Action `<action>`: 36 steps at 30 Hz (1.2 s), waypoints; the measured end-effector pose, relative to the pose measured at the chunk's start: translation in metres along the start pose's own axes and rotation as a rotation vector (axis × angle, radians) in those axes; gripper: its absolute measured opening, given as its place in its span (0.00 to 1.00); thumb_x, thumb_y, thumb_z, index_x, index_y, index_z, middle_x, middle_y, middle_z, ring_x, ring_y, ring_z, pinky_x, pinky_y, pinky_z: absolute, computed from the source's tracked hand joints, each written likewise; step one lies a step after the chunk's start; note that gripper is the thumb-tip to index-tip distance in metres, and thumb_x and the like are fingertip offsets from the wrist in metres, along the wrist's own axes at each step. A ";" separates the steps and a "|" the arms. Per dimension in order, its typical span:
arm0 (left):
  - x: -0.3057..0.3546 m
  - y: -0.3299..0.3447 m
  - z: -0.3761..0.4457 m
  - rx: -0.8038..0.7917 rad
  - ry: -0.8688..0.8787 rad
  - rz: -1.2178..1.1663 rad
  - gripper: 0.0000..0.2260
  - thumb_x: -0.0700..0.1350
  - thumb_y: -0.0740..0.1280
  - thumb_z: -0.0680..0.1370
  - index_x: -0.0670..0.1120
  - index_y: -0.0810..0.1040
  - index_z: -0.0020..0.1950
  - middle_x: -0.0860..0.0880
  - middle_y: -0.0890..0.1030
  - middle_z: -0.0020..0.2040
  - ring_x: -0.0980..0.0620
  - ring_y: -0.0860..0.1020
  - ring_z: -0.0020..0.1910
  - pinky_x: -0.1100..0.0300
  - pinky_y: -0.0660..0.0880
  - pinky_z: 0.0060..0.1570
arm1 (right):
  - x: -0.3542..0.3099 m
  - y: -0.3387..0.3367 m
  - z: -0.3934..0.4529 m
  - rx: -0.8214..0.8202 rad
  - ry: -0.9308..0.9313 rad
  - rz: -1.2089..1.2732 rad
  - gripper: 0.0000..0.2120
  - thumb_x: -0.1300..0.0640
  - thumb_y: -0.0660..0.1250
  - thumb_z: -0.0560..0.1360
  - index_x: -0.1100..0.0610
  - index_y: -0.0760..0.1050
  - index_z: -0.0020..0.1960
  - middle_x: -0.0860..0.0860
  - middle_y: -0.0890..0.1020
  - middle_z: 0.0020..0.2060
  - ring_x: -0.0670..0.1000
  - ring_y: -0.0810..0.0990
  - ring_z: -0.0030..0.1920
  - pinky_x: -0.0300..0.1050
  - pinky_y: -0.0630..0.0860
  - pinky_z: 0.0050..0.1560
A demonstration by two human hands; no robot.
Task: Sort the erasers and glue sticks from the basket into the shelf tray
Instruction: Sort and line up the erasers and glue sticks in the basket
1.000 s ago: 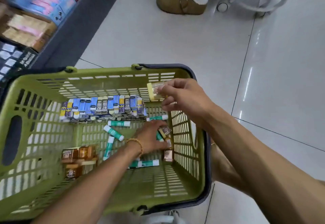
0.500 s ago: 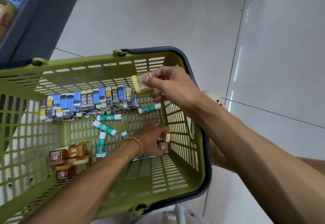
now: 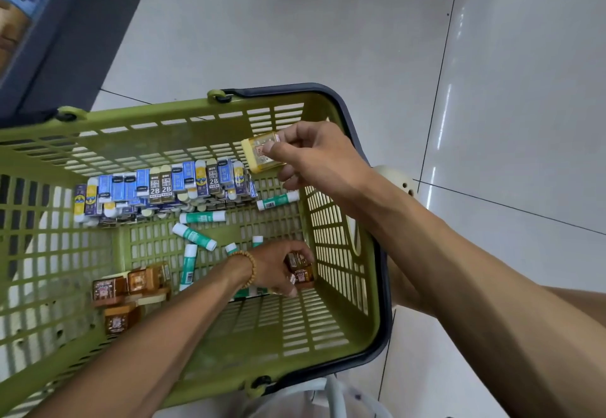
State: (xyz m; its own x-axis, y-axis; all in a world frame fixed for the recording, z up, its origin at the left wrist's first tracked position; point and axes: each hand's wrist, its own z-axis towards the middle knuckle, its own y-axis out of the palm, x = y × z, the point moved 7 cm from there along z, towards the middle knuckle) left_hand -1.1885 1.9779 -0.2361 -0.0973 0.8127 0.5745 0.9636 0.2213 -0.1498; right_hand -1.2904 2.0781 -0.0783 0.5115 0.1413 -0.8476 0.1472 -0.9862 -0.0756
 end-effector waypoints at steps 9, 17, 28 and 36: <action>-0.005 0.005 -0.002 0.016 0.004 -0.172 0.18 0.35 0.73 0.73 0.53 0.76 0.58 0.49 0.78 0.44 0.55 0.79 0.34 0.65 0.76 0.34 | 0.003 0.000 0.002 0.005 0.012 -0.037 0.10 0.57 0.70 0.78 0.64 0.79 0.52 0.61 0.84 0.47 0.47 0.78 0.35 0.41 0.80 0.40; 0.000 0.008 0.008 0.087 0.032 -0.015 0.18 0.53 0.76 0.70 0.53 0.79 0.59 0.53 0.75 0.65 0.51 0.73 0.63 0.54 0.68 0.65 | 0.004 0.002 0.003 0.010 0.024 -0.021 0.06 0.58 0.70 0.78 0.62 0.79 0.50 0.56 0.84 0.44 0.47 0.78 0.35 0.42 0.79 0.40; 0.012 -0.018 -0.030 0.156 0.043 -0.279 0.19 0.43 0.78 0.69 0.57 0.77 0.55 0.56 0.71 0.65 0.54 0.80 0.45 0.60 0.79 0.44 | 0.012 0.004 0.008 -0.007 0.066 0.020 0.11 0.60 0.68 0.79 0.70 0.77 0.54 0.58 0.83 0.42 0.49 0.75 0.34 0.43 0.75 0.37; -0.046 -0.051 -0.149 0.414 -0.064 -0.547 0.20 0.42 0.79 0.67 0.61 0.78 0.51 0.44 0.84 0.49 0.51 0.79 0.34 0.57 0.78 0.32 | 0.031 0.055 0.023 -0.117 0.167 -0.076 0.07 0.59 0.68 0.78 0.64 0.80 0.51 0.62 0.85 0.47 0.48 0.78 0.34 0.45 0.78 0.37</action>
State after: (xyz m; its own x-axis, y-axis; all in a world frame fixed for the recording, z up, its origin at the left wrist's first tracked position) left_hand -1.1965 1.8488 -0.1354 -0.5696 0.5524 0.6086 0.5987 0.7862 -0.1534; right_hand -1.2859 2.0266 -0.1210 0.6268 0.2369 -0.7423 0.2833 -0.9568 -0.0661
